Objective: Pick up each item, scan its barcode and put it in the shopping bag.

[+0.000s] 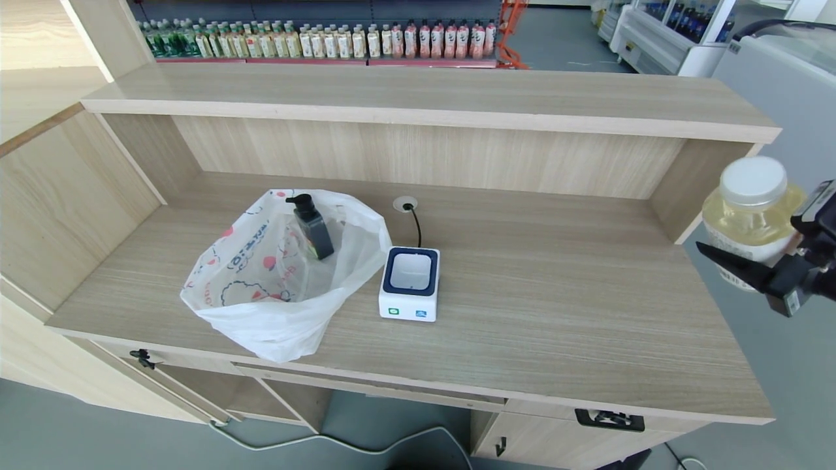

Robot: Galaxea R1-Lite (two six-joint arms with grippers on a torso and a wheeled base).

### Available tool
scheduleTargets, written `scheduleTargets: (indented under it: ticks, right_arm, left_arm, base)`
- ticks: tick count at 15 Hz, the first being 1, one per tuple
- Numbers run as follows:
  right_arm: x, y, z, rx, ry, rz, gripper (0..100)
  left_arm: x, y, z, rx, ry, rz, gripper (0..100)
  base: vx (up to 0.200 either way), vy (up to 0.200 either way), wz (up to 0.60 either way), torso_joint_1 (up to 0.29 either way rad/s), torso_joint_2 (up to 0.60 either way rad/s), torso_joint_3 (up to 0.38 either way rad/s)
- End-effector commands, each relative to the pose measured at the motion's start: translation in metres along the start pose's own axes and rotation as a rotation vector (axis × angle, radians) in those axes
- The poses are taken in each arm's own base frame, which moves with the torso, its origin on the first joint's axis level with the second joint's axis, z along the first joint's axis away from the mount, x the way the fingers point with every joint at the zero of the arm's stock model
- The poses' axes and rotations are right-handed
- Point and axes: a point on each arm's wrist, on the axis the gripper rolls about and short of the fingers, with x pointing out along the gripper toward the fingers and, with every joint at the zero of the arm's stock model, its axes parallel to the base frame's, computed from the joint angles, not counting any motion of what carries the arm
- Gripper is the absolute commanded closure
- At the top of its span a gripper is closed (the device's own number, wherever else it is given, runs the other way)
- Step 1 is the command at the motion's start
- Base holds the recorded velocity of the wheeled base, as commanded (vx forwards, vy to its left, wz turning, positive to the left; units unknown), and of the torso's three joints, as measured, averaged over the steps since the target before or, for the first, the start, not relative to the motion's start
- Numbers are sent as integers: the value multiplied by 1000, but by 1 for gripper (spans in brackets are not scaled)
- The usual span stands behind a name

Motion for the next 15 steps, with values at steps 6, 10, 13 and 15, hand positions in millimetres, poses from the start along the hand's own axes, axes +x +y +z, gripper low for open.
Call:
scheduleTargets:
  ticks: [6,10,13,15]
  right_arm:
    - [32,2,21,30,-147,41,100]
    - [53,9,13,21,-224,87,100]
    - [68,20,3,28,-278,169,100]
    - [82,27,-5,24,-332,205,100]
  left_arm:
    - [0,0,0,4,-1,1,0]
    - [0,0,0,4,-1,1,0]
    - [0,0,0,4,-1,1,0]
    - [0,0,0,3,-1,0,0]
  base:
    - [0,200,0,2,2,0]
    - [0,200,0,4,2,0]
    - [67,67,0,1,1,-2]
    - [0,0,0,0,0,0]
